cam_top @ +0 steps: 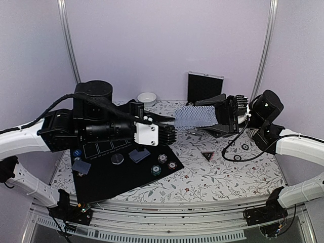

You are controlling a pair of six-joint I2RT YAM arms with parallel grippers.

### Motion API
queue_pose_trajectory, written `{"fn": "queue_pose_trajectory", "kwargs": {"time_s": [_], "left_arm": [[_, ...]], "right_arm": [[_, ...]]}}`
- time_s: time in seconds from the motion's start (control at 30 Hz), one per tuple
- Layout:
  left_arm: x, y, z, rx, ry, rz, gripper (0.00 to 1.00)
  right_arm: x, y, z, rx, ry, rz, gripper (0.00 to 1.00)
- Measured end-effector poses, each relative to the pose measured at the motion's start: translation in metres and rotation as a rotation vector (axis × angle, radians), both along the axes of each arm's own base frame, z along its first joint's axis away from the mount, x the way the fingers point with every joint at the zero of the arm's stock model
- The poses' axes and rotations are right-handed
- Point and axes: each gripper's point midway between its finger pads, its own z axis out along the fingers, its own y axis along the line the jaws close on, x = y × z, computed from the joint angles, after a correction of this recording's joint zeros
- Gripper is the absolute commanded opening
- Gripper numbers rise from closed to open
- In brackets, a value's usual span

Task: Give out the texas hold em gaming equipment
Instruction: Pick up the poker card from the face-down deck piles.

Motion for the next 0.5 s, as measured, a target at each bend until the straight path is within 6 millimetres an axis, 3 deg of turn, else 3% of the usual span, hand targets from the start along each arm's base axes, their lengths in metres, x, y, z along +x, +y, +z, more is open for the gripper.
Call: {"fn": "queue_pose_trajectory", "kwargs": {"time_s": [0.5], "left_arm": [[-0.002, -0.0011, 0.0028, -0.002, -0.025, -0.001, 0.15]], "right_arm": [[0.0, 0.0, 0.0, 0.0, 0.0, 0.0, 0.62]]}}
